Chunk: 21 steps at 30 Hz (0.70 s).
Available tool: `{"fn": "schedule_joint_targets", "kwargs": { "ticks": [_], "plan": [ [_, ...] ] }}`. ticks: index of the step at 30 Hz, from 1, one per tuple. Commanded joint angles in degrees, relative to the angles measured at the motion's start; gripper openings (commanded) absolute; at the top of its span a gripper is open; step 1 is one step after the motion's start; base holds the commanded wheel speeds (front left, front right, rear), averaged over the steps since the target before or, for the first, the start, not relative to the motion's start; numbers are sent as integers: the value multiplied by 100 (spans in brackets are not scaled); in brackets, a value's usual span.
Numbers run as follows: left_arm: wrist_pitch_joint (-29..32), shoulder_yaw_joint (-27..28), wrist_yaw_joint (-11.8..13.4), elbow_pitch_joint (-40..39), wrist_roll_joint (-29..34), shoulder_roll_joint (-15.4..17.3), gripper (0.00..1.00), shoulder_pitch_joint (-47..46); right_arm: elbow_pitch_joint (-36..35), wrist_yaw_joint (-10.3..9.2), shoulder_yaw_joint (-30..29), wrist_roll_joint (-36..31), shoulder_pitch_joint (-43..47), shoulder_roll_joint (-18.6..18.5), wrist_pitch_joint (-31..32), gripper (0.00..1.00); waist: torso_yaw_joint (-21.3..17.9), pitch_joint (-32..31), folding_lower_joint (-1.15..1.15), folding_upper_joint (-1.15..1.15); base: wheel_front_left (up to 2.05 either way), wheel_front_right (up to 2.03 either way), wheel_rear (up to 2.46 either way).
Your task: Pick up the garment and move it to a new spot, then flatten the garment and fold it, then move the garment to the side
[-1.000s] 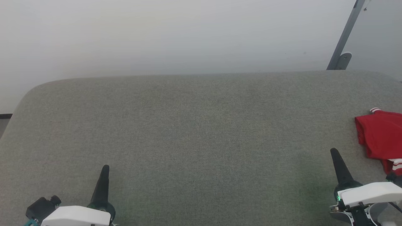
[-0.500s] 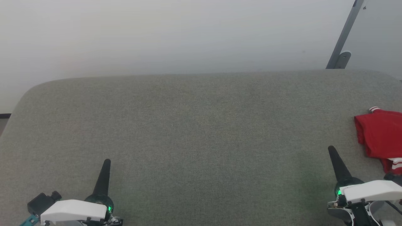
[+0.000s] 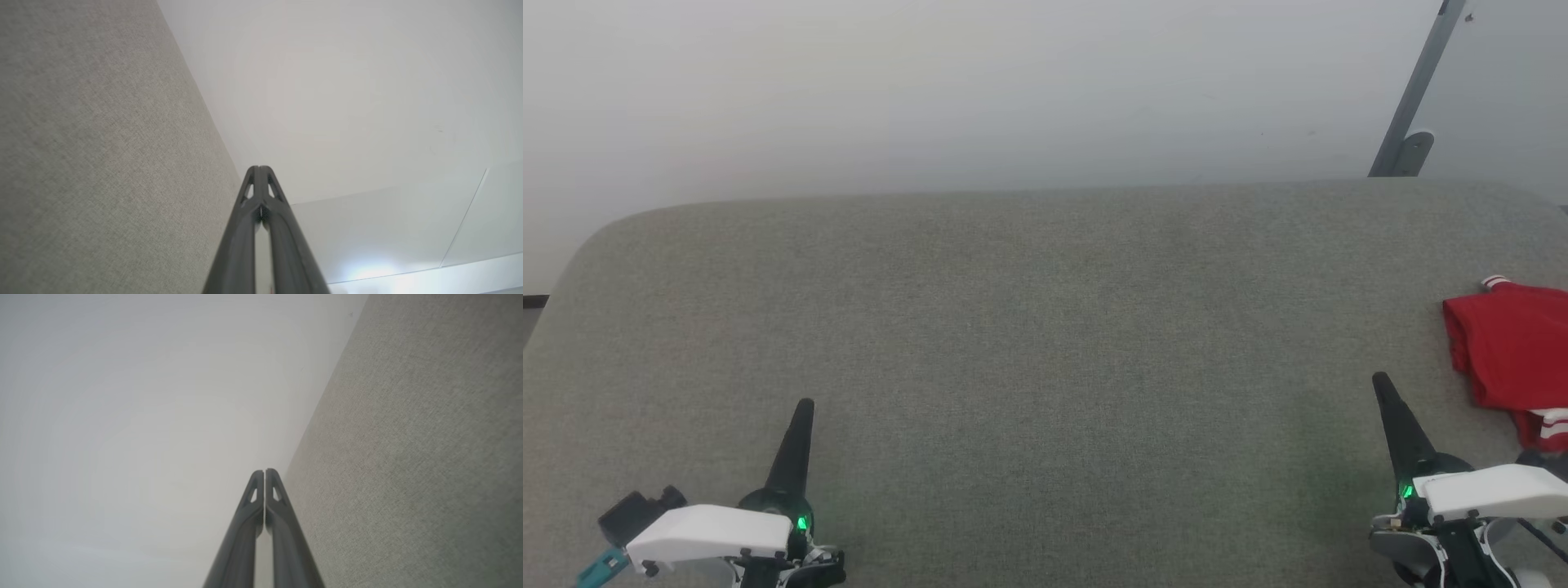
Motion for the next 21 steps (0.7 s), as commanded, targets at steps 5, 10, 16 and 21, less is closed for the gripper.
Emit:
{"fn": "schedule_joint_targets", "kwargs": {
  "ticks": [5,10,16,21],
  "plan": [
    [89,37,-12,13,-267,-5,0,-170,0,3,-27,252,-117,52,59,0,-6,7,0,0,0,0,0],
    [153,48,-12,42,-489,-17,0,-220,15,3,-48,435,-128,83,116,0,-13,14,0,0,0,0,0],
    [224,60,-13,80,-712,-31,0,-280,32,3,-72,654,-164,122,170,0,-21,23,0,0,0,0,0],
    [294,71,-14,117,-927,-44,0,-333,48,2,-94,856,-189,161,221,0,-29,31,0,0,0,0,0]
  ]
}}
